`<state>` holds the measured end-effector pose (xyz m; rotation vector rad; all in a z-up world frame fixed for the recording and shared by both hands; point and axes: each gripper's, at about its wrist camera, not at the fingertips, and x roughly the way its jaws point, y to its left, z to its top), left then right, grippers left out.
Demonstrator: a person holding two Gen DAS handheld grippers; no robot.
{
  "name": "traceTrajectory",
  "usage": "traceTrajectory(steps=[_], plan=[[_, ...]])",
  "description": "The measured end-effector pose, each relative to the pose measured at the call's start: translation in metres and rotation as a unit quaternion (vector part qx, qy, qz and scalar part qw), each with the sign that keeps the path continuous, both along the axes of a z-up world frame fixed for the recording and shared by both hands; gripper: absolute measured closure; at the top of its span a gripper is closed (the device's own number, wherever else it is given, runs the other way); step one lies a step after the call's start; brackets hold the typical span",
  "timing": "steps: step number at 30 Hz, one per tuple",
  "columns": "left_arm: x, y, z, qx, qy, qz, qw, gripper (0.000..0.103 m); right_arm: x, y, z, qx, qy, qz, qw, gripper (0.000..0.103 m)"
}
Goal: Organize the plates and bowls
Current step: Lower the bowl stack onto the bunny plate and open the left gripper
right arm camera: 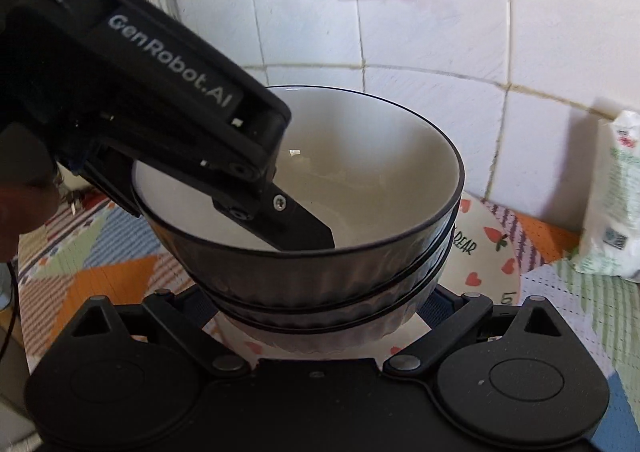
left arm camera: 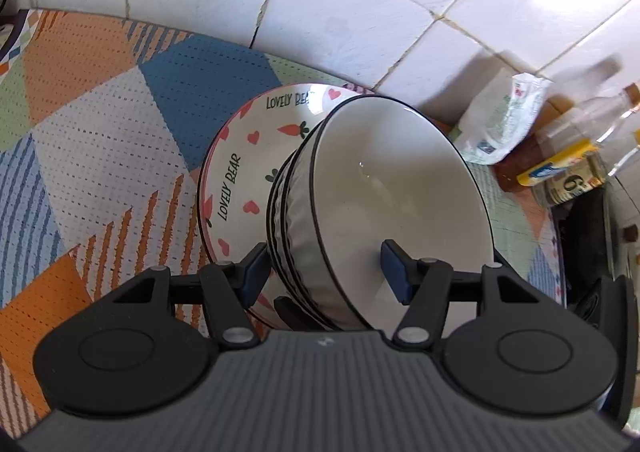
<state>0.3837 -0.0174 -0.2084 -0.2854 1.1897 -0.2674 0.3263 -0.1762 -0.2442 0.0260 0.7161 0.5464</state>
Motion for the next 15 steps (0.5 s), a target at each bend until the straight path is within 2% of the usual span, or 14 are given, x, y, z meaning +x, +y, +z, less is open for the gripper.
traceTrajectory(steps=[8,13,15], plan=[[0.004,-0.010,-0.009,0.001,0.002,0.009,1.0000,0.045,0.007,-0.006,-0.009,-0.005,0.012,0.005,1.000,0.002],[0.004,-0.018,-0.009,0.023,-0.011,-0.005,0.9997,0.045,0.008,-0.009,-0.012,-0.003,0.017,-0.003,1.000,0.002],[0.005,-0.016,-0.010,0.019,-0.010,0.005,0.9997,0.044,0.007,-0.009,-0.013,-0.002,0.013,-0.009,1.000,0.002]])
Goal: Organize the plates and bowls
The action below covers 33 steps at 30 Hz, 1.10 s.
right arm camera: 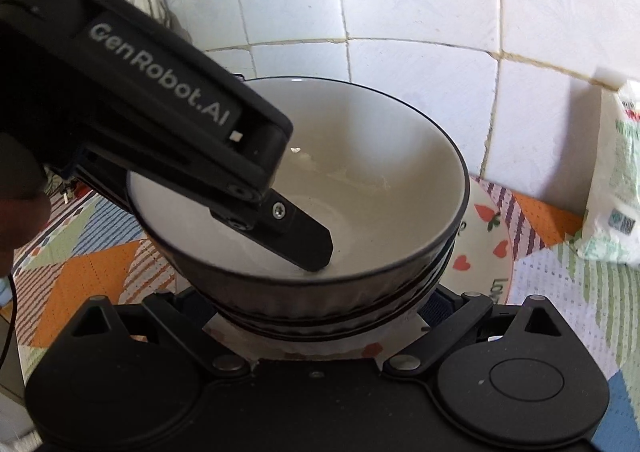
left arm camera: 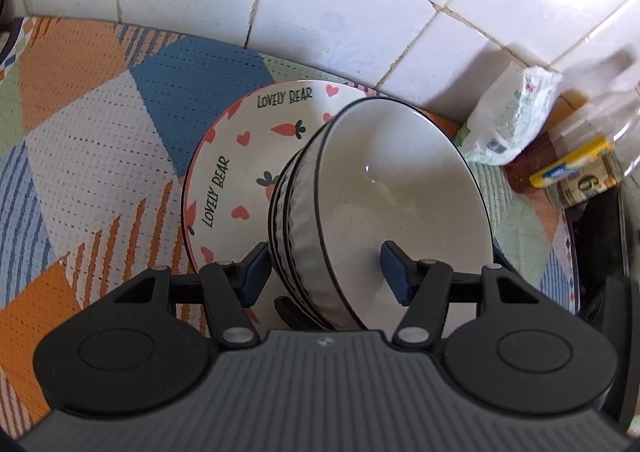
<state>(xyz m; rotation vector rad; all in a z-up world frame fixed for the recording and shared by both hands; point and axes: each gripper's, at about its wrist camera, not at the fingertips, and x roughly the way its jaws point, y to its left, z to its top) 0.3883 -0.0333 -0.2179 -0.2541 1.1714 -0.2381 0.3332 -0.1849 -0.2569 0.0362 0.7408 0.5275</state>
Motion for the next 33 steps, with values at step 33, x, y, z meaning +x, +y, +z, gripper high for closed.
traceTrajectory(steps=[33], plan=[[-0.112,0.028,0.105,0.080,-0.090,-0.084,0.9892,0.034,-0.134,0.001,0.072,-0.035,-0.014,-0.127,0.991,0.005]])
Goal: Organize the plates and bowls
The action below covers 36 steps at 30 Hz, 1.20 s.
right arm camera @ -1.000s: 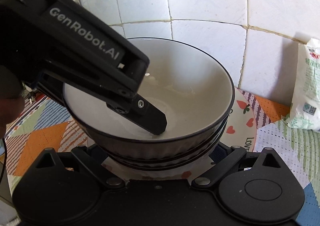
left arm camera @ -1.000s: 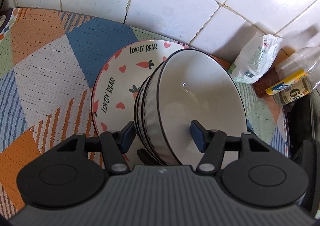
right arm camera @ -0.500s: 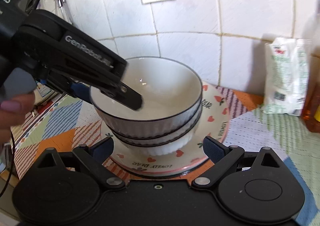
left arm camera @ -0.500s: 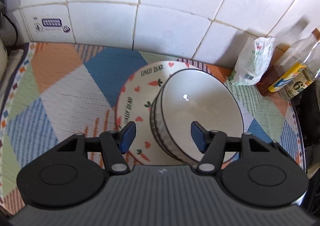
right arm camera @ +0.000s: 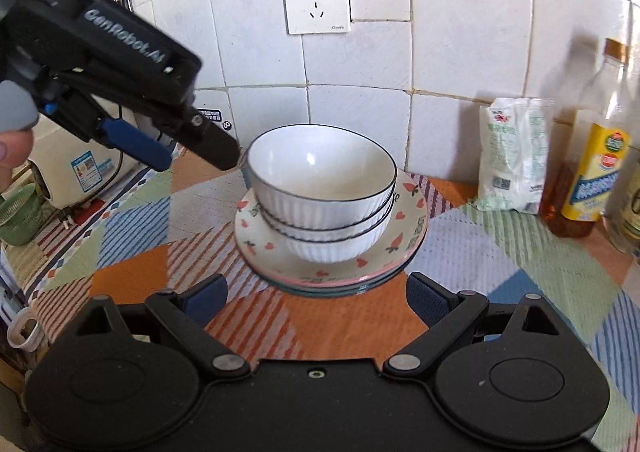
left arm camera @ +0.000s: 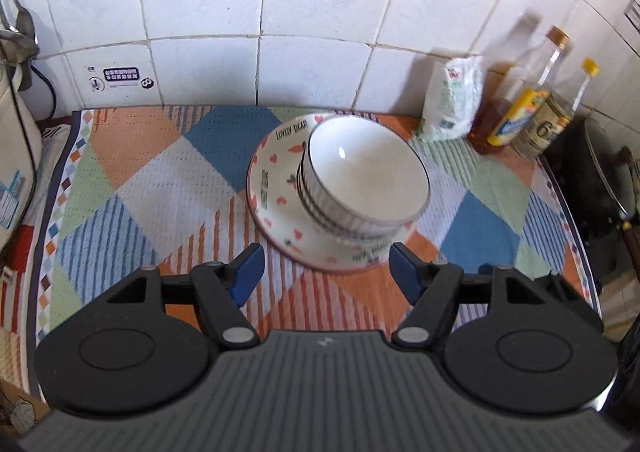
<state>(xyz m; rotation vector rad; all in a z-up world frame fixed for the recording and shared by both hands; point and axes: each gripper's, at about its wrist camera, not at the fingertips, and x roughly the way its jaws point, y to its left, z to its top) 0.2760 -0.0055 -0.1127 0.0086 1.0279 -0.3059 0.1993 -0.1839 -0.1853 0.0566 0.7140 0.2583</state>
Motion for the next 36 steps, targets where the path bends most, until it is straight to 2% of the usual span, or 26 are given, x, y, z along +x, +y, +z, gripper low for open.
traceTrajectory(steps=[4,8,13,20,24,28,32,36], plan=[[-0.030,0.008,0.012,0.009,-0.002,-0.006,0.9999,0.033,-0.025,0.007,0.015,-0.023,-0.004,-0.009,1.000,0.005],[-0.067,0.020,0.029,0.011,-0.025,-0.015,0.9995,0.033,-0.047,0.009,0.032,-0.035,-0.007,-0.039,0.999,0.005],[-0.107,0.034,0.045,0.012,-0.034,-0.014,0.9992,0.030,-0.079,0.006,0.053,-0.016,-0.012,-0.079,0.997,0.005],[-0.154,0.047,0.054,0.024,-0.039,-0.017,0.9988,0.028,-0.121,0.006,0.088,-0.022,-0.028,-0.104,0.994,0.005],[-0.177,0.049,0.065,0.036,-0.058,-0.025,0.9974,0.028,-0.141,0.007,0.109,-0.026,-0.036,-0.119,0.992,0.005],[-0.196,0.047,0.076,0.041,-0.075,-0.025,0.9961,0.028,-0.158,0.005,0.125,-0.019,-0.027,-0.149,0.988,0.004],[-0.209,0.042,0.080,0.053,-0.082,-0.031,0.9947,0.025,-0.168,0.001,0.130,-0.013,0.016,-0.164,0.986,0.002],[-0.215,0.040,0.075,0.058,-0.077,-0.022,0.9951,0.024,-0.179,0.001,0.133,-0.022,0.013,-0.181,0.983,0.002]])
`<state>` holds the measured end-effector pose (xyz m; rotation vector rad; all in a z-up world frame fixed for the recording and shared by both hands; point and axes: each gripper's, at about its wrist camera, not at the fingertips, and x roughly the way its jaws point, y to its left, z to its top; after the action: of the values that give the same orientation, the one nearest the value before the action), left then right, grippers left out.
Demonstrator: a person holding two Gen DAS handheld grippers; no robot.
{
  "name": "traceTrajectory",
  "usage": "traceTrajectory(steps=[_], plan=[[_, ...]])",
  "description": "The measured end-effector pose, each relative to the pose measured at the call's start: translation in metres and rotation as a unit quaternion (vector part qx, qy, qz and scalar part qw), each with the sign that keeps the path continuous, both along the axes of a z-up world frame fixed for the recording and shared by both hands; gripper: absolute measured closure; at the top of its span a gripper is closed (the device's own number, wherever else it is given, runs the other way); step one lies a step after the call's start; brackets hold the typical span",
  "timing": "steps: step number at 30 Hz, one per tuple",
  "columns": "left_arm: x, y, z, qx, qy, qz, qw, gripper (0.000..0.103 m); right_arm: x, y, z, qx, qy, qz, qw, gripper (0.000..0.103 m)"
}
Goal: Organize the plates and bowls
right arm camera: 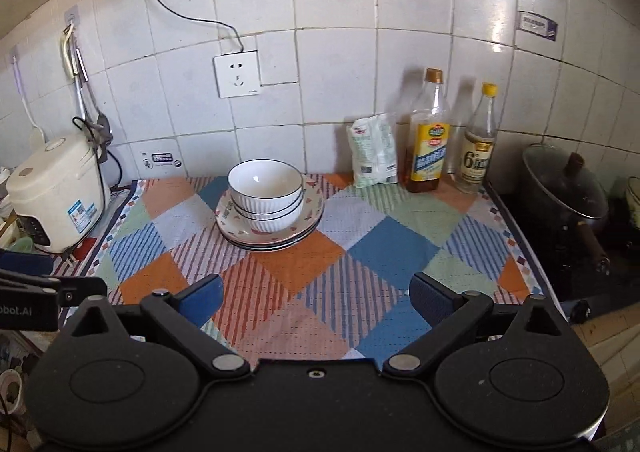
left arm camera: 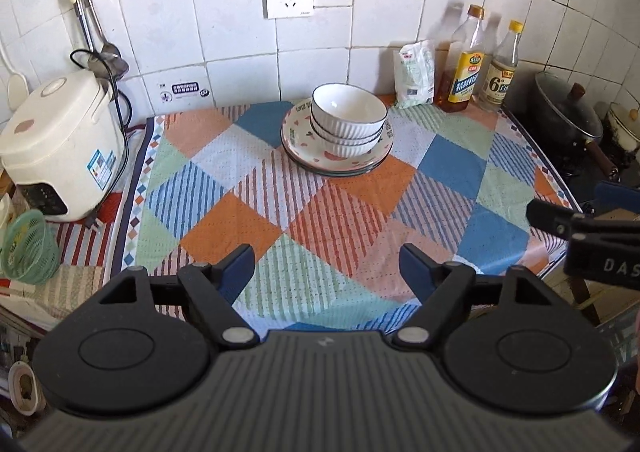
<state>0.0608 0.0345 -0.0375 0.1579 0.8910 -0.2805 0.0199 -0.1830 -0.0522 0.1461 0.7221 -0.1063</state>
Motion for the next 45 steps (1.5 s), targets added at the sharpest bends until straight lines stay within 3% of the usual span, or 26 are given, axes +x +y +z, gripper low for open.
traceTrajectory(steps=[6,12,17,24,29,45], plan=[[-0.004,0.004,-0.004,0.004,0.004,0.016,0.9999,0.022,-0.008,0.007,0.009,-0.030,-0.029,0.018,0.999,0.002],[-0.005,0.012,-0.004,-0.002,-0.003,0.038,0.9993,0.021,-0.009,0.014,0.005,-0.034,-0.019,0.019,0.999,0.002],[-0.007,0.012,-0.005,0.001,-0.009,0.051,0.9987,0.009,-0.009,0.013,0.001,-0.019,-0.009,0.009,1.000,0.002],[-0.007,0.012,-0.007,0.008,-0.011,0.061,0.9980,0.009,-0.010,0.011,0.001,-0.017,-0.010,0.007,1.000,0.002],[-0.011,0.009,-0.004,0.036,-0.058,0.089,0.9937,0.009,-0.010,0.009,-0.001,-0.020,-0.007,0.003,1.000,0.002],[-0.012,0.011,-0.005,0.022,-0.056,0.083,0.9947,0.008,-0.008,0.008,-0.006,-0.021,-0.001,0.001,1.000,0.003]])
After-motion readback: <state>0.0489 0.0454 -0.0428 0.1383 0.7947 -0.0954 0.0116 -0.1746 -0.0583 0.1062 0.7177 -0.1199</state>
